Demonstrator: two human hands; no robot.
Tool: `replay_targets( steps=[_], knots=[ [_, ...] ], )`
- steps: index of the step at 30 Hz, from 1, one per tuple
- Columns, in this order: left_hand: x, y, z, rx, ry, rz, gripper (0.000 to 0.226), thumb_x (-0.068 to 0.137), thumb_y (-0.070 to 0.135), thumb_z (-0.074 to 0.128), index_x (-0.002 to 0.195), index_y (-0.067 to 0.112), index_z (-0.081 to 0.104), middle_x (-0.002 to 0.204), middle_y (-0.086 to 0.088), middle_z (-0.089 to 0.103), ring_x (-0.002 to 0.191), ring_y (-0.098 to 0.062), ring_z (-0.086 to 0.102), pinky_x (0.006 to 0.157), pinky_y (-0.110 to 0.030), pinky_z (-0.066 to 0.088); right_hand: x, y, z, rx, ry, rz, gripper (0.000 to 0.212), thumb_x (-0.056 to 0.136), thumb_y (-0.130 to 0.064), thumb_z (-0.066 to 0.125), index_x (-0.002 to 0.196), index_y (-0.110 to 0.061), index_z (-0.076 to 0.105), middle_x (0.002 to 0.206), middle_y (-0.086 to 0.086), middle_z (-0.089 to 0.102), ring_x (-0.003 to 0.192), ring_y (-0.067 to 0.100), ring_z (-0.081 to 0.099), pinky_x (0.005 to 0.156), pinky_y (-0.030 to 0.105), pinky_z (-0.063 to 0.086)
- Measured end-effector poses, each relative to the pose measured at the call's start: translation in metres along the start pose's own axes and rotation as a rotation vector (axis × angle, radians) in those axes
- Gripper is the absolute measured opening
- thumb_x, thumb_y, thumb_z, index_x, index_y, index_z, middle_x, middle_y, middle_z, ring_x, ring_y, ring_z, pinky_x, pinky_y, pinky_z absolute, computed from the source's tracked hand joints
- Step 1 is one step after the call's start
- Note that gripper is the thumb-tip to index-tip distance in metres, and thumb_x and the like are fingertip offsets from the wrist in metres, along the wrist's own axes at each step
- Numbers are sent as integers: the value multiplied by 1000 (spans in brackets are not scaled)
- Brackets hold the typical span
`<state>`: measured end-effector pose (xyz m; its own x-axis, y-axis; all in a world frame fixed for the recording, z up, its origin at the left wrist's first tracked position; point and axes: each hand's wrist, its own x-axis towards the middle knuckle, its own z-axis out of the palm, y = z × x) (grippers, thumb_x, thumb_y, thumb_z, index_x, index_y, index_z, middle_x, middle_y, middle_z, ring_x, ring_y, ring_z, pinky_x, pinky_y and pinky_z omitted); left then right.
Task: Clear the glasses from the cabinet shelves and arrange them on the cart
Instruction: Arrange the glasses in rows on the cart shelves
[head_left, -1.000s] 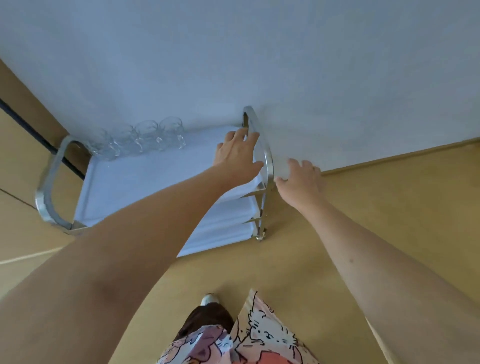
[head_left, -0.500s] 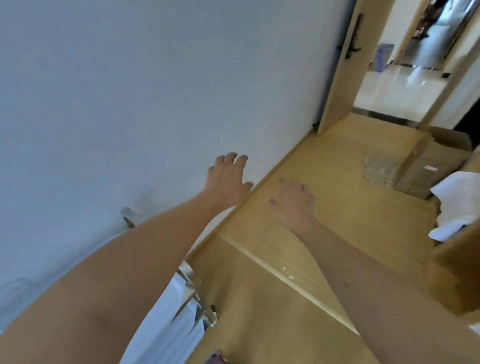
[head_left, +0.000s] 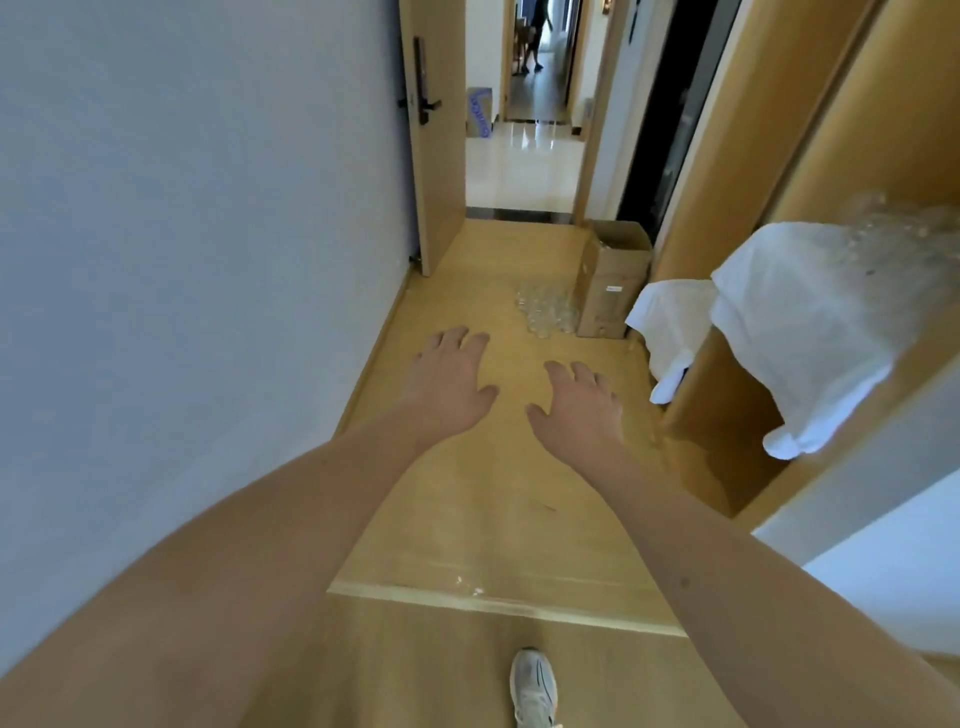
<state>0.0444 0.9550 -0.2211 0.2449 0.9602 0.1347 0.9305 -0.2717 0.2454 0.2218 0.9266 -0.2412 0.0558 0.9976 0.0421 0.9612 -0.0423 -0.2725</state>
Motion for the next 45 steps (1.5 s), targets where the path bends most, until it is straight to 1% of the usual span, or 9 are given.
replay_targets(
  steps=[7, 11, 15, 18, 25, 30, 33, 39, 45],
  knots=[
    [144, 47, 6, 30, 22, 60, 70, 95, 45, 61, 154, 21, 32, 160, -12, 30, 143, -34, 29, 115, -48, 32, 117, 73, -22, 27, 35, 92, 63, 96, -46, 55, 151, -24, 35, 152, 10, 39, 137, 36, 36, 109, 50, 36],
    [226, 77, 9, -3, 59, 103, 69, 94, 44, 62, 153, 20, 34, 157, -11, 35, 142, -33, 32, 112, -49, 36, 186, 110, -46, 39, 85, 105, 56, 95, -43, 56, 144, -23, 41, 145, 10, 44, 133, 35, 38, 105, 50, 40],
    [295, 110, 23, -12, 30, 157, 66, 92, 42, 65, 149, 19, 41, 151, -10, 42, 136, -33, 38, 108, -49, 40, 236, 146, -65, 24, 107, 180, 54, 93, -42, 57, 142, -23, 44, 139, 8, 48, 128, 32, 42, 101, 47, 41],
    [352, 134, 37, -37, 23, 228, 64, 90, 39, 66, 146, 18, 44, 145, -9, 47, 133, -33, 41, 106, -45, 41, 270, 178, -73, 13, 123, 260, 52, 93, -41, 56, 140, -22, 47, 137, 7, 49, 124, 31, 44, 97, 44, 39],
    [481, 204, 85, -120, -29, 469, 61, 87, 39, 71, 140, 19, 49, 142, -8, 49, 131, -34, 41, 104, -46, 42, 345, 261, -87, -9, 182, 516, 62, 97, -46, 51, 152, -25, 33, 151, 8, 40, 134, 32, 38, 109, 46, 36],
    [568, 256, 109, -185, -69, 657, 67, 91, 43, 66, 149, 23, 40, 149, -6, 44, 135, -31, 39, 104, -45, 40, 391, 305, -100, -20, 204, 723, 63, 97, -46, 54, 152, -26, 33, 153, 8, 37, 138, 31, 35, 111, 44, 31],
    [611, 286, 118, -218, -125, 761, 66, 92, 42, 65, 149, 20, 39, 150, -6, 41, 136, -30, 37, 106, -42, 39, 415, 326, -114, -29, 243, 835, 62, 97, -46, 55, 151, -25, 34, 153, 8, 37, 138, 32, 35, 111, 45, 32],
    [664, 350, 134, -248, -201, 947, 67, 93, 44, 63, 150, 20, 37, 156, -8, 36, 141, -32, 31, 111, -46, 37, 443, 364, -141, -44, 348, 1003, 63, 97, -45, 56, 152, -24, 35, 154, 9, 39, 139, 33, 36, 112, 47, 34],
    [679, 427, 151, -317, -232, 1112, 65, 91, 42, 66, 147, 20, 42, 149, -7, 44, 137, -33, 36, 105, -46, 41, 432, 407, -177, -93, 456, 1171, 62, 95, -44, 58, 151, -24, 37, 152, 10, 41, 140, 35, 34, 112, 50, 33]
  ],
)
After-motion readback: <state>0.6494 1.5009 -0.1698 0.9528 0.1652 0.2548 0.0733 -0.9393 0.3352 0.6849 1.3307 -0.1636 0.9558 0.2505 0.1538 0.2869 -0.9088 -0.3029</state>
